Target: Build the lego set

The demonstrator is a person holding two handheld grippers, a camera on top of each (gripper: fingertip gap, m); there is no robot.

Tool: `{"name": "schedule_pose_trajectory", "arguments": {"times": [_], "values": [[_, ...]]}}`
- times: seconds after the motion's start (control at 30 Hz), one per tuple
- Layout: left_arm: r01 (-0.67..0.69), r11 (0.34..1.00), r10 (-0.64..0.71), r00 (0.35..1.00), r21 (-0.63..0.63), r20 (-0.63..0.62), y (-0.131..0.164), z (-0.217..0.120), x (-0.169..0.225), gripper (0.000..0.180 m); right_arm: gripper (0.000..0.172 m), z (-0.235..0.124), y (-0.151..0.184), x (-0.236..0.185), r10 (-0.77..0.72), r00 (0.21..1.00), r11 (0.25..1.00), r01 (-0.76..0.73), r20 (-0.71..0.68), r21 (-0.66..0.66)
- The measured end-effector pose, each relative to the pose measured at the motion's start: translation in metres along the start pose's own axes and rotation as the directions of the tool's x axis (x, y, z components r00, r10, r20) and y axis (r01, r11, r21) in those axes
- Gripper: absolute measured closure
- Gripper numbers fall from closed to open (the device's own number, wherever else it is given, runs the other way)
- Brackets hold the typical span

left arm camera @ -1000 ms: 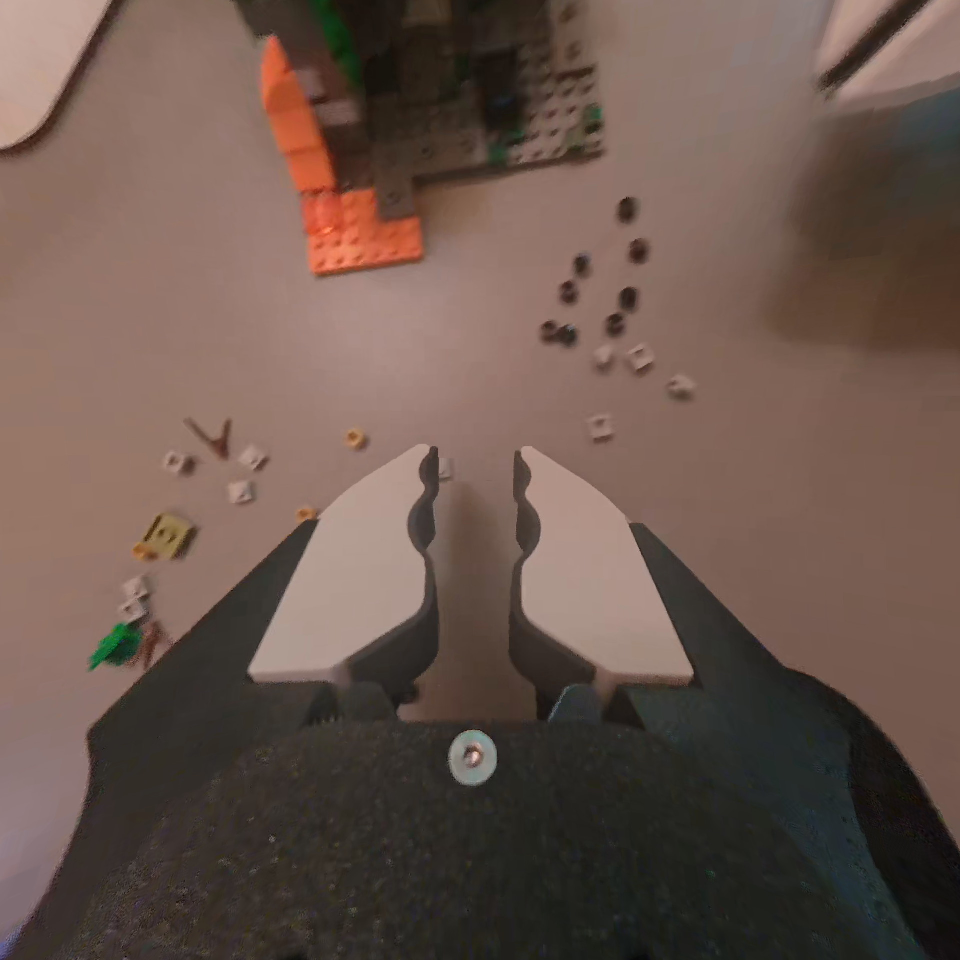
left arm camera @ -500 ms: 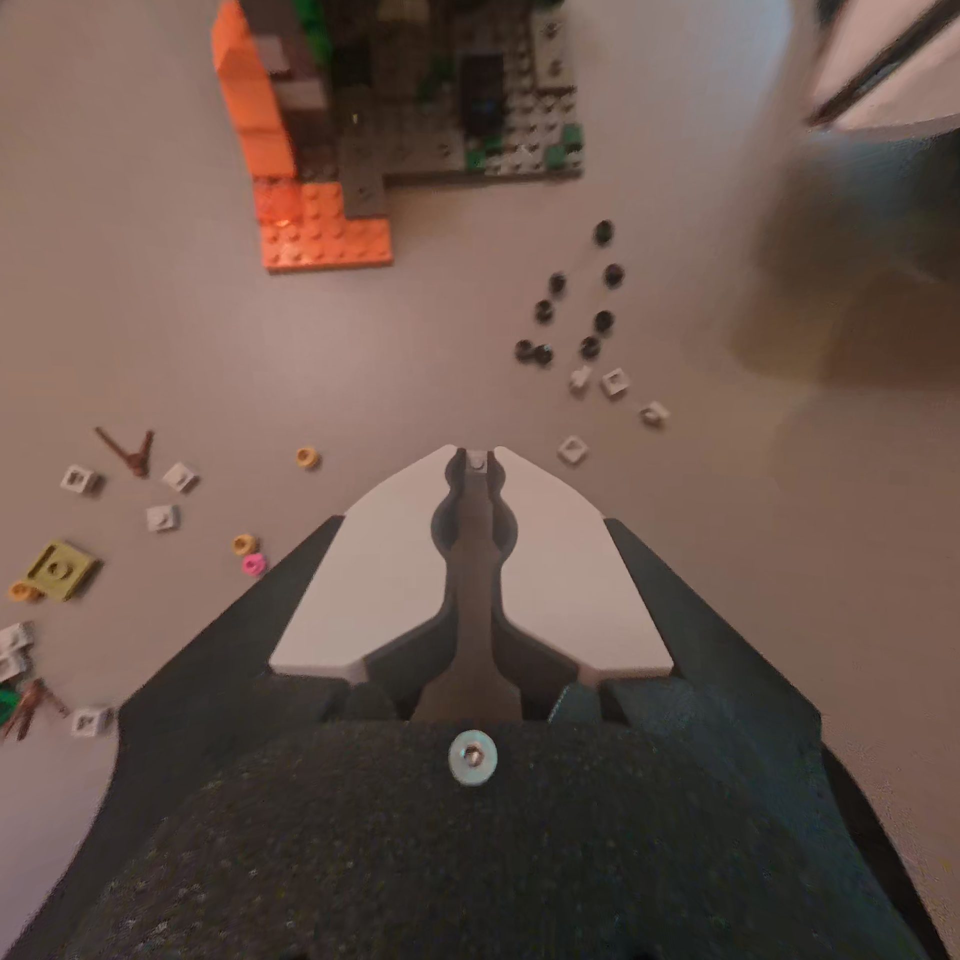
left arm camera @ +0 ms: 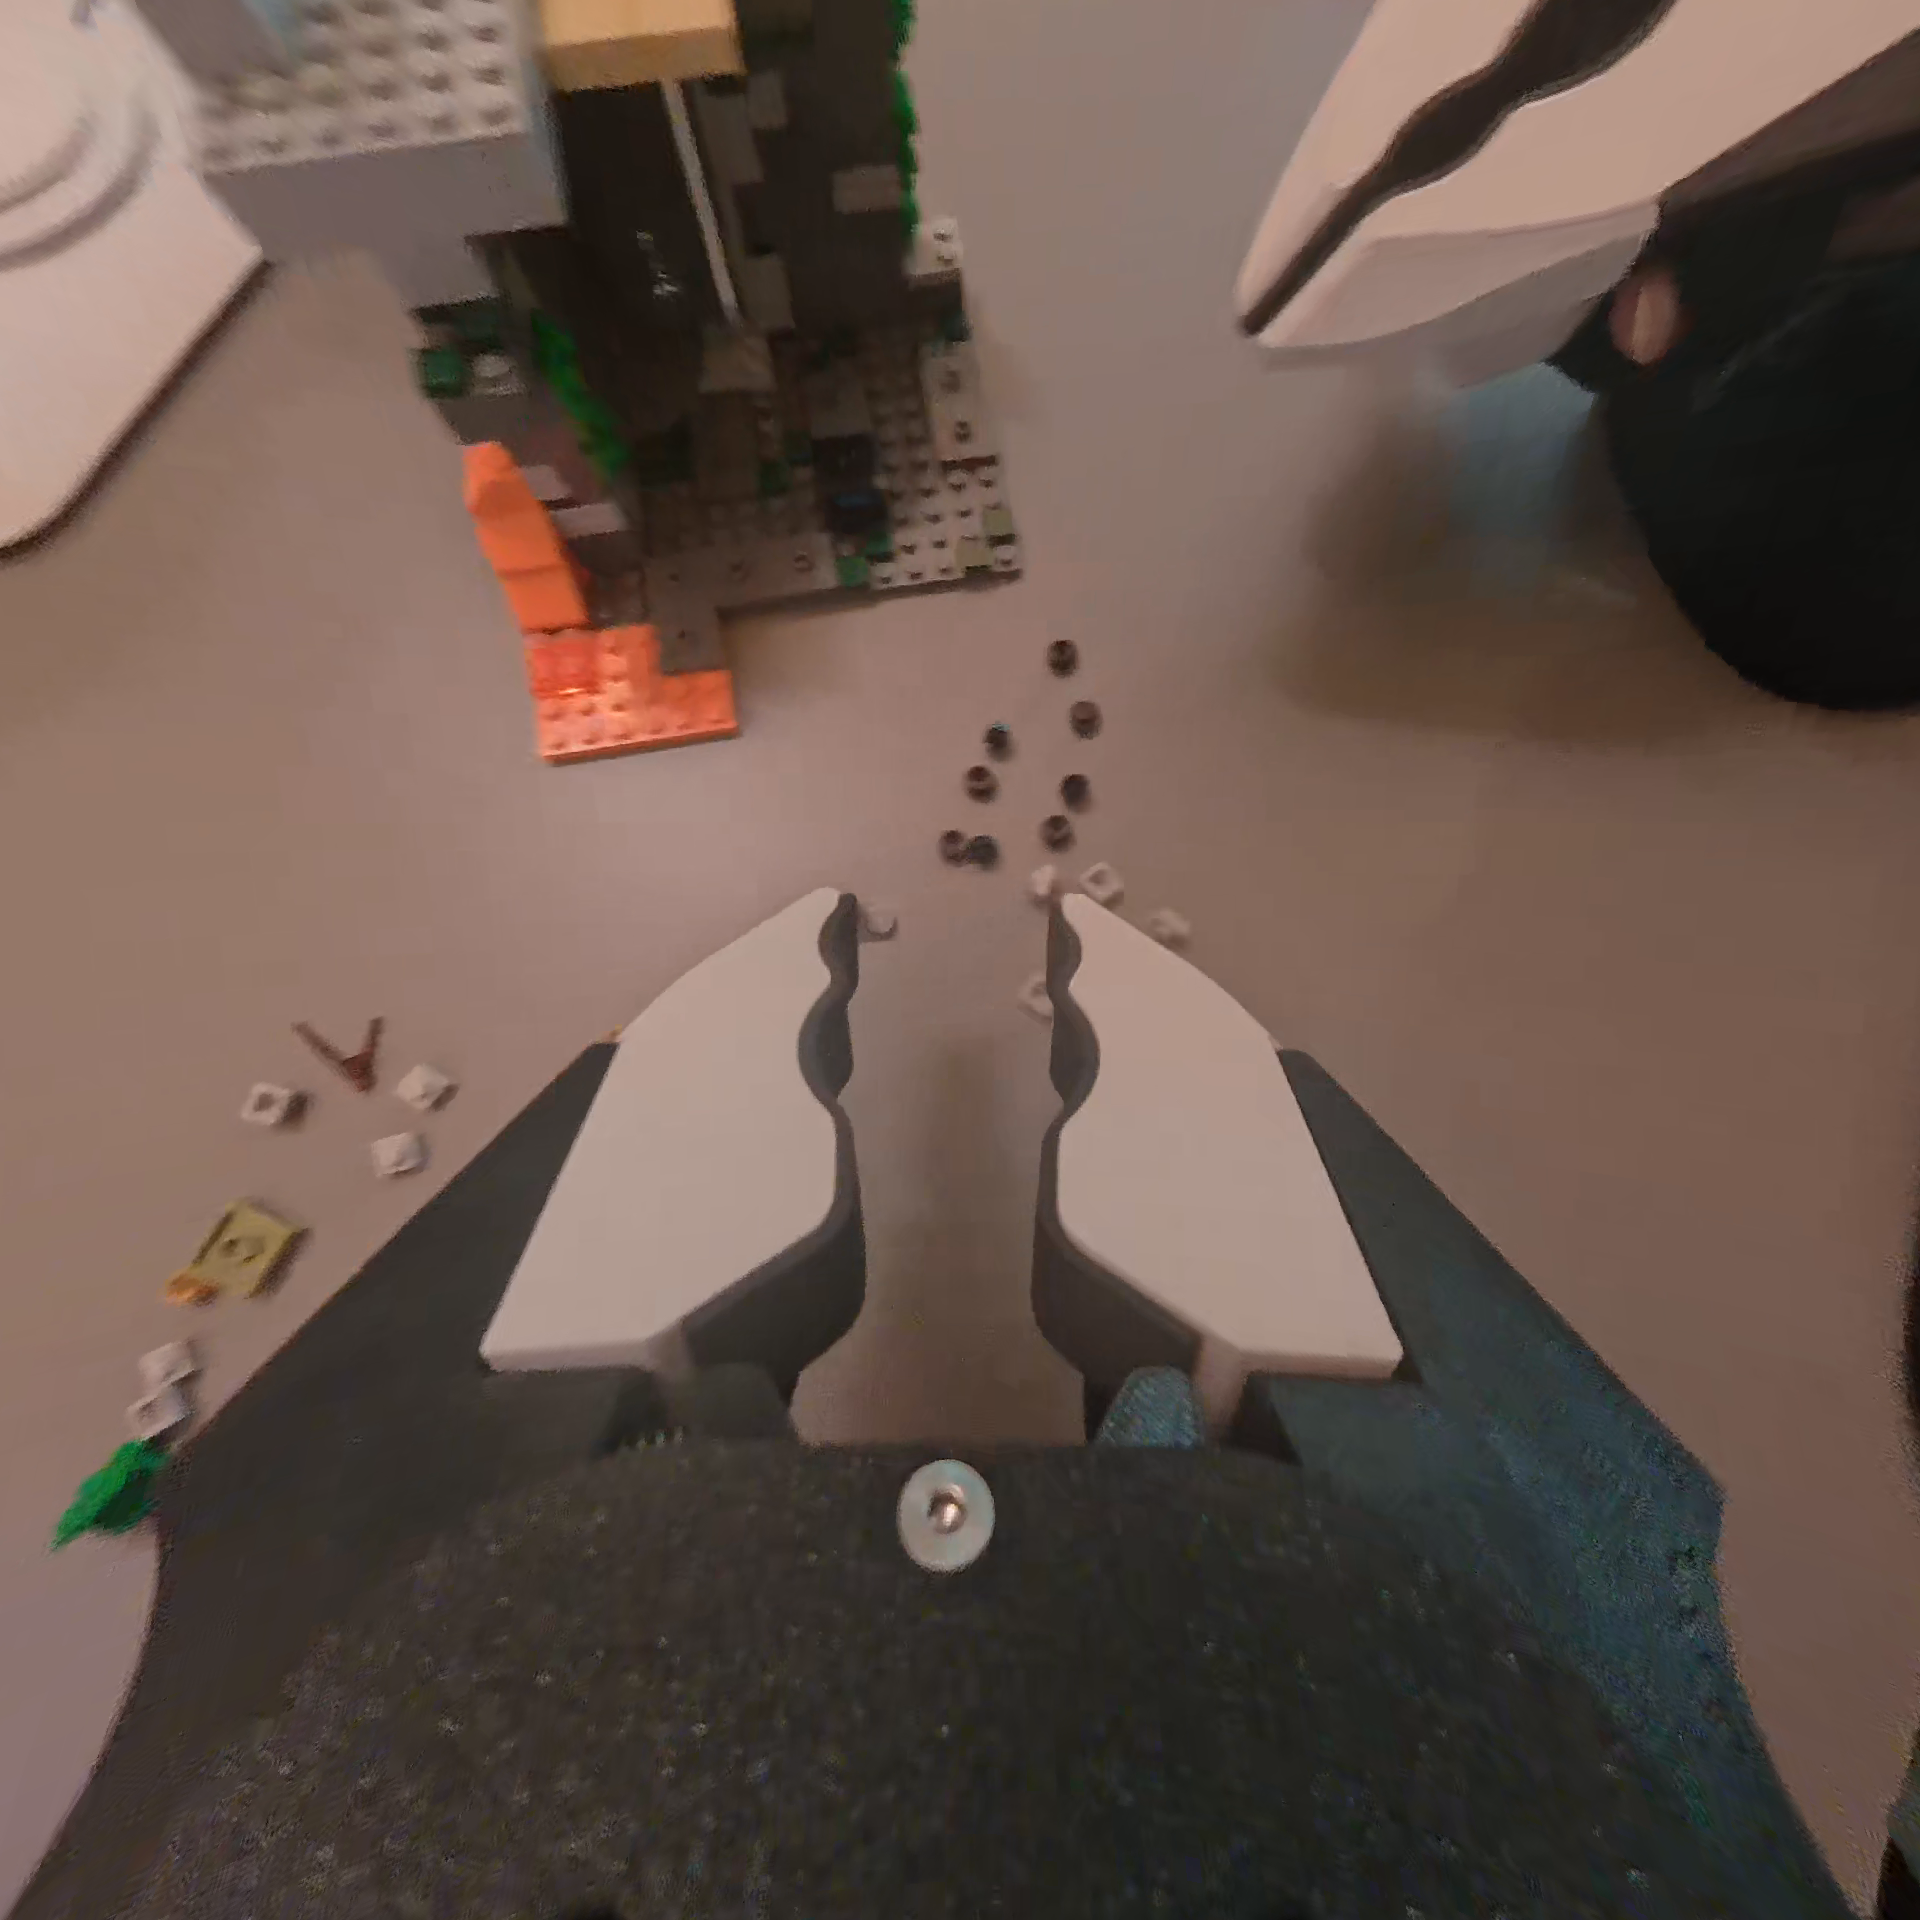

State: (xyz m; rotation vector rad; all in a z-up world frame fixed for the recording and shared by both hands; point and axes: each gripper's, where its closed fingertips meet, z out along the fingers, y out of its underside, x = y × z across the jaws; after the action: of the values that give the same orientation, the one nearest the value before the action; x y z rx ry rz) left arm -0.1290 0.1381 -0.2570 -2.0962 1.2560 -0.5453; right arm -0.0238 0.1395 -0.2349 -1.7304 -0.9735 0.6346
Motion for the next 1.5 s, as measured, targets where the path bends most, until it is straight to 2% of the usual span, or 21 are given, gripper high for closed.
{"name": "schedule_pose_trajectory", "arguments": {"times": [0.17, 0.3, 0.4, 0.47, 0.6, 0.77, 0.97, 1.3, 1.4, 1.5], "values": [[0.000, 1.000, 0.000, 0.999, -0.014, 0.039, -0.003, -0.011, -0.022, 0.146, 0.171, -0.013, 0.003, 0.025, 0.047, 0.993, 0.999, -0.045, -0.104, 0.013], [-0.021, 1.000, 0.021, 1.000, -0.017, 0.006, -0.006, -0.008, -0.015, 0.149, 0.171, -0.024, 0.005, 0.040, 0.088, 0.984, 0.996, -0.084, -0.154, 0.034], [-0.039, 0.998, 0.041, 0.999, -0.041, 0.033, -0.004, -0.003, -0.017, 0.149, 0.171, -0.030, 0.006, 0.046, 0.097, 0.979, 0.995, -0.091, -0.178, 0.043], [-0.034, 0.997, 0.040, 0.996, -0.074, 0.086, 0.000, -0.001, -0.027, 0.151, 0.171, -0.034, 0.007, 0.050, 0.102, 0.976, 0.994, -0.094, -0.193, 0.048], [0.022, 0.978, 0.035, 0.962, -0.207, 0.271, 0.023, -0.006, -0.075, 0.154, 0.171, -0.045, 0.008, 0.063, 0.121, 0.964, 0.992, -0.110, -0.237, 0.062], [0.084, 0.932, 0.050, 0.934, -0.353, 0.354, 0.047, -0.013, -0.115, 0.157, 0.172, -0.060, 0.006, 0.075, 0.154, 0.950, 0.986, -0.130, -0.270, 0.104], [0.087, 0.863, 0.065, 0.957, -0.498, 0.281, 0.065, -0.004, -0.129, 0.160, 0.172, -0.063, 0.002, 0.074, 0.157, 0.952, 0.984, -0.128, -0.263, 0.123], [0.126, 0.845, -0.035, 0.983, -0.520, 0.181, 0.068, 0.003, -0.125, 0.173, 0.172, -0.065, 0.001, 0.075, 0.174, 0.951, 0.980, -0.143, -0.255, 0.136], [0.079, 0.877, -0.046, 0.996, -0.473, 0.080, 0.056, 0.008, -0.097, 0.173, 0.172, -0.065, 0.001, 0.074, 0.170, 0.952, 0.981, -0.139, -0.255, 0.134], [-0.028, 0.918, 0.006, 0.998, -0.395, -0.056, 0.032, 0.013, -0.048, 0.173, 0.172, -0.064, 0.001, 0.074, 0.174, 0.952, 0.980, -0.144, -0.251, 0.136]]}}
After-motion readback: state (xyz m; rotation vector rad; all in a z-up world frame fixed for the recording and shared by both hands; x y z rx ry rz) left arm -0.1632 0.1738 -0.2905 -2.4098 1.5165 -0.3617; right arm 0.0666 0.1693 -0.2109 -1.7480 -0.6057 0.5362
